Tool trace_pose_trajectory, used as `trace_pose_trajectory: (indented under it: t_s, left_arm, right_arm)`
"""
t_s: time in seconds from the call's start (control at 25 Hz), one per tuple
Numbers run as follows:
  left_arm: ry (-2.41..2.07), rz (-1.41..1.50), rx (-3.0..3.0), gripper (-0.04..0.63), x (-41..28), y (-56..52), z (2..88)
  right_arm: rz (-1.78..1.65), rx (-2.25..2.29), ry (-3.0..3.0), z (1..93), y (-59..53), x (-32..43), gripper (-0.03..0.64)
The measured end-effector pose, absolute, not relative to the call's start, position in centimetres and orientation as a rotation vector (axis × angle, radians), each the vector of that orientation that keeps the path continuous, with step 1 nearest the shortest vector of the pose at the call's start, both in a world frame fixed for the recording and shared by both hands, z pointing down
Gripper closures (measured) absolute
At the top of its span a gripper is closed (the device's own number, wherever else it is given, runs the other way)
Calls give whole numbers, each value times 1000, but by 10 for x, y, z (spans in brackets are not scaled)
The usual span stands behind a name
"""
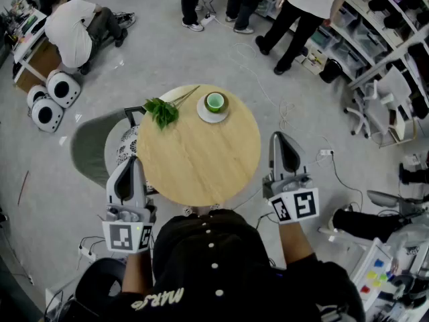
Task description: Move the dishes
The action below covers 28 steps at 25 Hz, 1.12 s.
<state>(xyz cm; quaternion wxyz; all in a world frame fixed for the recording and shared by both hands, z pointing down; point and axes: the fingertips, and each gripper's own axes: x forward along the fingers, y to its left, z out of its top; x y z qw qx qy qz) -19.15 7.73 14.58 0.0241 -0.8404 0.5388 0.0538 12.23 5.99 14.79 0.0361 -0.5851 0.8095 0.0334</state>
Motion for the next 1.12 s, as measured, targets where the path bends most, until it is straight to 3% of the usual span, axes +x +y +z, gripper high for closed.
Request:
trace_pose_trajectory:
  t_s: [0.84,0.88,0.92,0.96,1.0,1.12]
  left_arm:
    - [1671,155,-2601,592,-185,79,149]
    - [1670,154,-2603,592,-184,79,149]
    - [1668,154,-2604,592,-184,79,148]
    - [1668,153,-2604,592,-184,78,148]
    - [1669,152,-2604,592,-184,78,148]
    - [1672,151,-2607,592,-184,77,152]
  right_arm:
    - [92,-1724,2510,151,63,119,618]
    - [100,-1714,2521,150,63,117,599]
    - [102,-1700,2534,150,62,114,525]
    - [102,-1689,2545,149,60,112,391]
    - [104,-1684,2552,150,59,110,327]
    - [112,-1702,2560,155,57,110,323]
